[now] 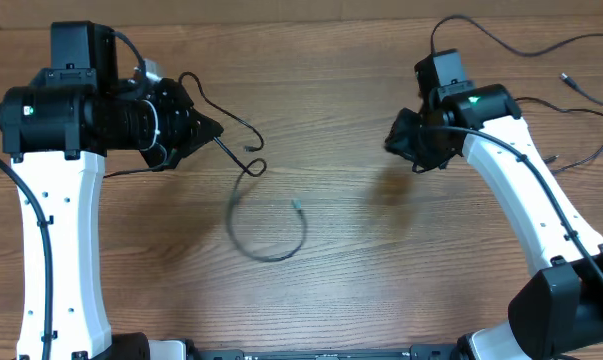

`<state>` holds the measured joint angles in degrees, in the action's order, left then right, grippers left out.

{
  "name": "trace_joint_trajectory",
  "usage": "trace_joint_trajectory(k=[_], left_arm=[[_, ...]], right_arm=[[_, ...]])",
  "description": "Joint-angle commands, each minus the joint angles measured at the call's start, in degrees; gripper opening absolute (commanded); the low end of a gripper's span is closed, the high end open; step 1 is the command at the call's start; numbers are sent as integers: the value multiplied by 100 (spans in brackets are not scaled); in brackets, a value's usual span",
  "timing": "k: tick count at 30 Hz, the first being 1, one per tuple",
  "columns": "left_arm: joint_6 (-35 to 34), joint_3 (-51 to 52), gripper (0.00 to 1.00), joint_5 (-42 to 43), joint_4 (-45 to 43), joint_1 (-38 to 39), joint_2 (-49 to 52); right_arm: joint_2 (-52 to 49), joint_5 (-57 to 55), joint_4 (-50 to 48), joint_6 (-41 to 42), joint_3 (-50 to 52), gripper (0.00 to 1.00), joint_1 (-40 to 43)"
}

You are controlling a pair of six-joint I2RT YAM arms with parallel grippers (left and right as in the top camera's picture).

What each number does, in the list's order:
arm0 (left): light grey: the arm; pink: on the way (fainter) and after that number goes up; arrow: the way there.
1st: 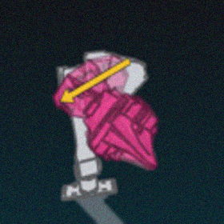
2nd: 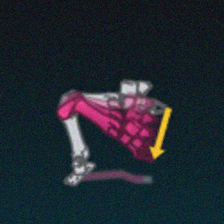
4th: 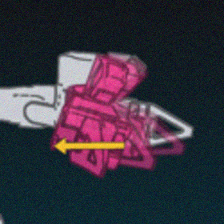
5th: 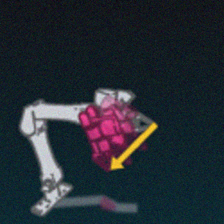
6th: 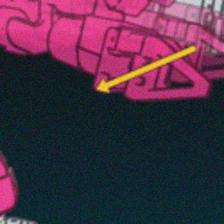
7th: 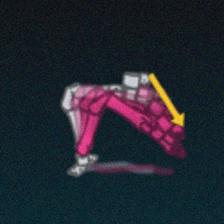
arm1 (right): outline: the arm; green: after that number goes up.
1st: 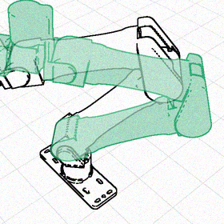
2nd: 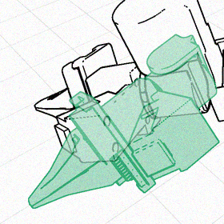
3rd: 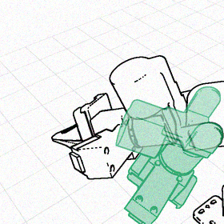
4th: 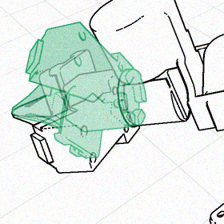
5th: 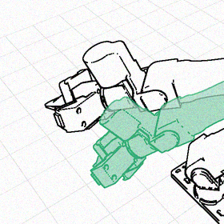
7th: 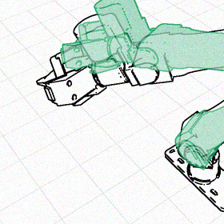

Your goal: Untangle cables

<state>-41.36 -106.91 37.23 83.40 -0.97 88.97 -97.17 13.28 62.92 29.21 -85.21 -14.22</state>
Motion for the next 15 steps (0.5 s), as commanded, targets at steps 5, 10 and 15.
trace_joint_trajectory(k=[5, 10, 15], left_arm=[[289, -96, 4, -809, 81, 385, -173], [-538, -96, 4, -1681, 319, 411, -173], [-1169, -96, 4, -1665, 365, 411, -170]], right_arm=[[-31, 3086, -496, -2236, -35, 72, -330], [57, 4531, -881, -2800, -37, 79, -459], [439, 4570, -1185, -3080, -37, 80, -621]])
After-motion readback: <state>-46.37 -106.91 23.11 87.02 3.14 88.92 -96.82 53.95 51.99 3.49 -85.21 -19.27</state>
